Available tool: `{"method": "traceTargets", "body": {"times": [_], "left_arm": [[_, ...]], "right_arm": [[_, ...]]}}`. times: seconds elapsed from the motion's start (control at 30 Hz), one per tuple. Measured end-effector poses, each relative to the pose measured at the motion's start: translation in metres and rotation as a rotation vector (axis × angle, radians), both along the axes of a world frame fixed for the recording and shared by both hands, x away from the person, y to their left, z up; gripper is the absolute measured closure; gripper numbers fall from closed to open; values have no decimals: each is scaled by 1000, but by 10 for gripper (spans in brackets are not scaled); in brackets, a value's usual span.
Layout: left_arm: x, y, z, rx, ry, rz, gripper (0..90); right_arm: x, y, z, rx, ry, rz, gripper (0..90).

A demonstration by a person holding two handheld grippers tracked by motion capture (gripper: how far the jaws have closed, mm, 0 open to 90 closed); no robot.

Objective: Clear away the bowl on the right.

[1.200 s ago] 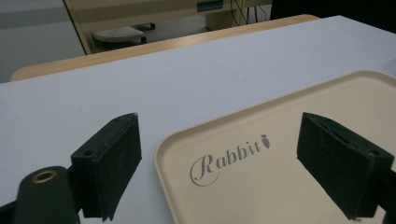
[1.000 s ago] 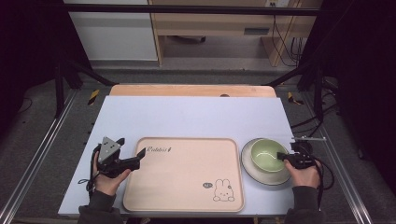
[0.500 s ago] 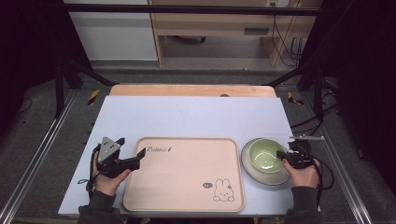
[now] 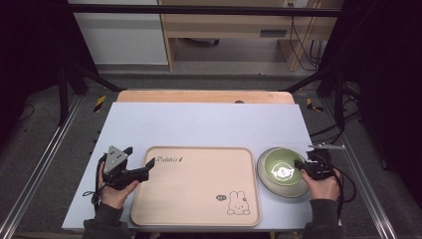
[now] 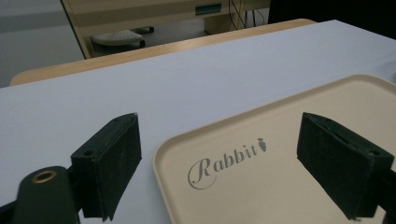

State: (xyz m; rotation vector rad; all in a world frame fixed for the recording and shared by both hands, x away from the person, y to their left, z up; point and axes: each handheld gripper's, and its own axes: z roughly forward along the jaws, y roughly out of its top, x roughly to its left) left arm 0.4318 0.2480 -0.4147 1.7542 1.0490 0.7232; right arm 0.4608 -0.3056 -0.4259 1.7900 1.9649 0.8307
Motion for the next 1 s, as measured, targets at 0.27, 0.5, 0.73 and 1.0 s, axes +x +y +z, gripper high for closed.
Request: {"method": "traceTargets", "body": {"times": [0.27, 0.5, 0.73, 1.0], "left_arm": [[0, 0, 0, -7, -3, 1, 135], [0, -1, 1, -5, -4, 0, 135], [-1, -1, 1, -5, -4, -1, 135], [-1, -1, 1, -4, -6, -1, 135]], "right_arm": [[-2, 2, 4, -23, -9, 4, 830], [-3, 4, 8, -20, -16, 9, 829], [-7, 7, 15, -7, -38, 21, 828], [-9, 13, 22, -13, -60, 51, 828]]}}
